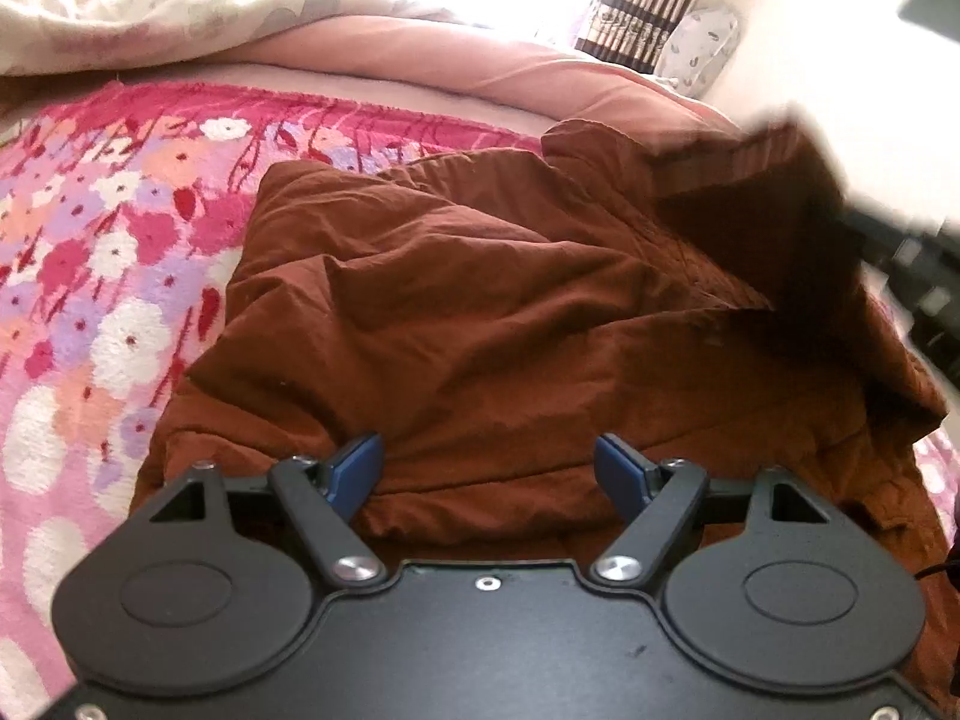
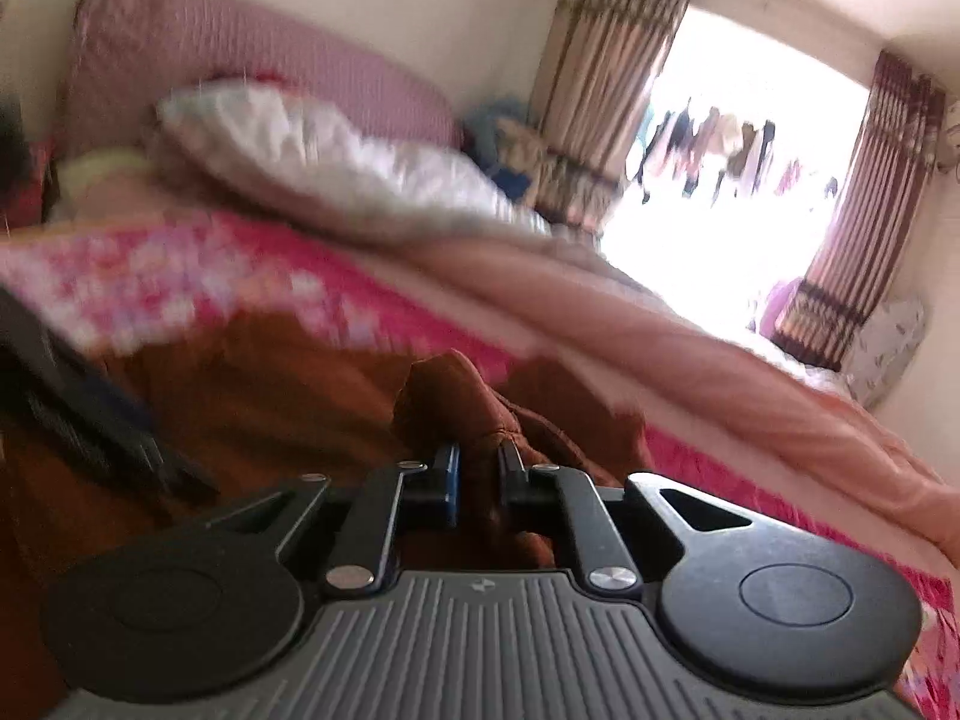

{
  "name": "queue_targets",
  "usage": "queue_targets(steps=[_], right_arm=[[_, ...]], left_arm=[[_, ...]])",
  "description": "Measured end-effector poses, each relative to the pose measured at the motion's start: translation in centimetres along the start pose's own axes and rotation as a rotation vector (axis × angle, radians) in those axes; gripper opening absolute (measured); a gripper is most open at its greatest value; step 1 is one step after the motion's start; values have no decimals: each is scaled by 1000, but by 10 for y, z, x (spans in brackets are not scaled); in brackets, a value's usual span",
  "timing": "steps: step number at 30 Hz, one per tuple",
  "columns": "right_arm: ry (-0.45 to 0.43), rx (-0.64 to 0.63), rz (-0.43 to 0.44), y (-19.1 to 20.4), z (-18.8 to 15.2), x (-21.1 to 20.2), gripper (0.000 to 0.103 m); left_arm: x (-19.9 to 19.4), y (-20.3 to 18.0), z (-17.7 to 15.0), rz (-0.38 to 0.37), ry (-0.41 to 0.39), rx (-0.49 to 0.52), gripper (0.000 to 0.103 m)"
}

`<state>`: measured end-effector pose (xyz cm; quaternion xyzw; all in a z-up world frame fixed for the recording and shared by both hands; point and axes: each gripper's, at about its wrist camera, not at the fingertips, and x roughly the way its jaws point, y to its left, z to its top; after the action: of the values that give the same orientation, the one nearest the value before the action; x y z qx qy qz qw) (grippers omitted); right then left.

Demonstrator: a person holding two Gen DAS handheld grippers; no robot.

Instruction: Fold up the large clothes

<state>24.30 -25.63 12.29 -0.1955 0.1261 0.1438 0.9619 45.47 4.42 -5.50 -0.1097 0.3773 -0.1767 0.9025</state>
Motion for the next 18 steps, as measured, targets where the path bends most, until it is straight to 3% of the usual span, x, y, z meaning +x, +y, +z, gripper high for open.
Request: queue_targets(steps=[2, 5, 11, 13, 15, 18], right_arm=[[-60, -11, 38, 10, 15, -8, 12], [-73, 23, 112, 25, 24, -4, 12], [111, 162, 250, 37, -7, 46, 13], [169, 186, 283, 37, -13, 51, 27], [228, 198, 329, 36, -17, 50, 29], [222, 167, 291, 29, -15, 28, 44]], left_arm=[[-3, 6, 0, -23, -10, -27, 79], [-12, 14, 2, -30, -29, -43, 79], [-27, 31, 8, 13, -35, -32, 79], [-25, 30, 9, 18, -26, -23, 79], [-25, 26, 12, 30, -22, -19, 79], [-28, 16, 15, 25, -22, 4, 79]])
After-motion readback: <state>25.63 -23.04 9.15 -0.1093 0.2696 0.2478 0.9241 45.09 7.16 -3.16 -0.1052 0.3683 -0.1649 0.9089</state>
